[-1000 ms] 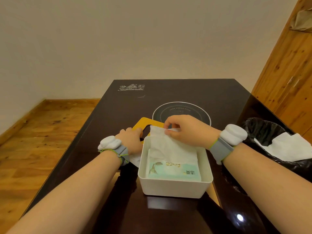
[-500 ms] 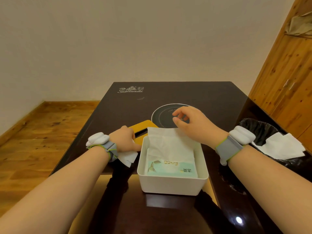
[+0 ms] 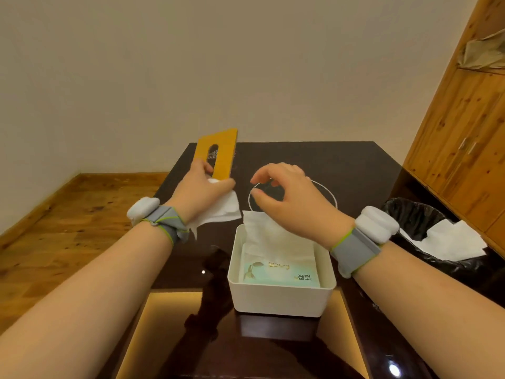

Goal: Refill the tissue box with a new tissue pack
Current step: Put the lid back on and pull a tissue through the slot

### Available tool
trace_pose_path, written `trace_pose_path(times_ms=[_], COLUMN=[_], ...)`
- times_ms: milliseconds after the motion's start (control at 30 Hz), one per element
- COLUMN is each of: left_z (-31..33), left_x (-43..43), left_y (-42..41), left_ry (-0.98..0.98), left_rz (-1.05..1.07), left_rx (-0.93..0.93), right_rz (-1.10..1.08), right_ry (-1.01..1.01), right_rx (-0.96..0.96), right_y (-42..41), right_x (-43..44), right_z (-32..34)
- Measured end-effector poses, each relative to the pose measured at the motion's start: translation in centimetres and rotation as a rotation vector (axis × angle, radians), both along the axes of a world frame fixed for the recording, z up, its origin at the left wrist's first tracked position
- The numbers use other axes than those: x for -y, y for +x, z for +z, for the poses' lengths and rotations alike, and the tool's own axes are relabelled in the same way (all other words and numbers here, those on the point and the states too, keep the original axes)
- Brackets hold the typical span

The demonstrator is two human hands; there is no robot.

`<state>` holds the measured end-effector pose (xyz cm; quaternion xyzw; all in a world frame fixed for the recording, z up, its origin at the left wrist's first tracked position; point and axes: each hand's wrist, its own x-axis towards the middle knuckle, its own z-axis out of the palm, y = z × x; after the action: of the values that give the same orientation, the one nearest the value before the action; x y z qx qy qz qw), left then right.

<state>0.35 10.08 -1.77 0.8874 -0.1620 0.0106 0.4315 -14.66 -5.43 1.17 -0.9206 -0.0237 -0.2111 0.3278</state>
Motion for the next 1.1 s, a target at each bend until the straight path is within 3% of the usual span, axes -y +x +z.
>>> trace_pose_path(times_ms=[300, 500, 667, 767, 833, 933, 1100], left_z=[4.5, 4.9, 5.4, 5.5, 5.6, 5.6, 5.5], left_x=[3.0, 4.3, 5.0, 4.5, 3.6, 2.6, 2.2], left_y=[-4.7, -6.4, -6.7, -6.5, -6.5, -6.7, -7.1], left_ry=[-0.346, -0.437, -0.479, -0.387, -0.215, 0.129, 0.368], left_rz=[-0.108, -0.072, -0.035, -0.088, -0.213, -0.335, -0.362], left_rx=[-0.064, -0.029, -0.038, -0.047, -0.038, 0.017, 0.072], right_rz=[0.115, 0.037, -0.106, -0.274, -0.385, -0.54, -0.767], right_ry=[0.179, 0.255, 0.474, 0.538, 0.572, 0.576, 0.382], right_rx=[-0.074, -0.059, 0.074, 0.191, 0.195, 0.134, -0.091], right_y=[-1.2, -2.7, -4.6, -6.1, -7.4, -9.7, -13.2], right_x=[-1.4, 0.0, 2.3, 6.1, 9.5, 15.2, 21.9], right_z=[1.2, 1.0, 1.8, 2.6, 2.6, 1.9, -0.8])
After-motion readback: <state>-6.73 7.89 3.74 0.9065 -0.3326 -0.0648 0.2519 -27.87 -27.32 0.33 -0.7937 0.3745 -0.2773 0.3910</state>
